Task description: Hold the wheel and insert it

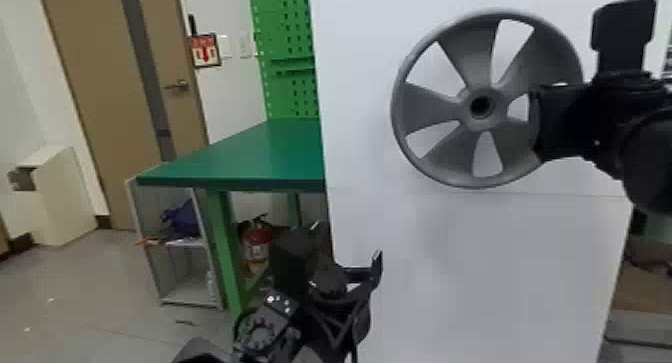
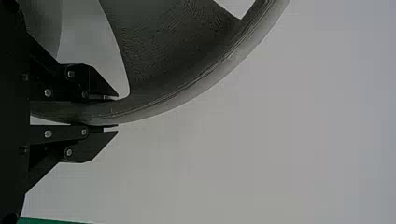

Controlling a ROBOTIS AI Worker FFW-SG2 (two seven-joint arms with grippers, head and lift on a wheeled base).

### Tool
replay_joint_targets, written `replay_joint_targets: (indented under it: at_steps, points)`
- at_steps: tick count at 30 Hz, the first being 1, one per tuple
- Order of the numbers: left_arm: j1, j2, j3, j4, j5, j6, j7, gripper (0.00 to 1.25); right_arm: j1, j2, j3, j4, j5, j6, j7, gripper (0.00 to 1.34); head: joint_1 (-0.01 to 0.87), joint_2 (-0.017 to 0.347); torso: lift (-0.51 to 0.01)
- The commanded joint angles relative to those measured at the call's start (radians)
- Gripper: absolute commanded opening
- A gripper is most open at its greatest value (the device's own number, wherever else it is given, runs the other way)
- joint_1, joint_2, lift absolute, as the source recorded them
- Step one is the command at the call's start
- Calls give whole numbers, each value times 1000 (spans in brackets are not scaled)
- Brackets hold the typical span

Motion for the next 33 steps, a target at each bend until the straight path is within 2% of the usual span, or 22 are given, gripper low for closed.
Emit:
replay_joint_targets:
  at_steps: [1, 6, 9, 16, 22, 33]
  points:
    - [-4, 3, -6, 2, 2, 0, 0, 1147, -10, 1, -15, 17, 7, -2, 0, 144, 344, 325, -443]
    - [-5, 4, -6, 2, 5, 0, 3, 1147, -16, 1, -21, 35, 3, -2, 0, 144, 344, 325, -443]
    - [-2, 6, -3, 2, 7, -3, 4, 1147, -18, 1, 4, 29, 4, -2, 0, 144, 344, 325, -443]
    - [-7, 12, -9, 2, 8, -8, 9, 1147, -38, 1, 15, 31, 24, 68, -5, 144, 344, 325, -443]
    - [-2, 18, -7, 2, 13, -8, 12, 1147, -38, 1, 25, 14, 24, 100, -60, 144, 344, 325, -443]
    - [-10, 44, -26, 2, 30, -9, 27, 1147, -36, 1, 45, -8, 56, 119, -108, 144, 344, 325, -443]
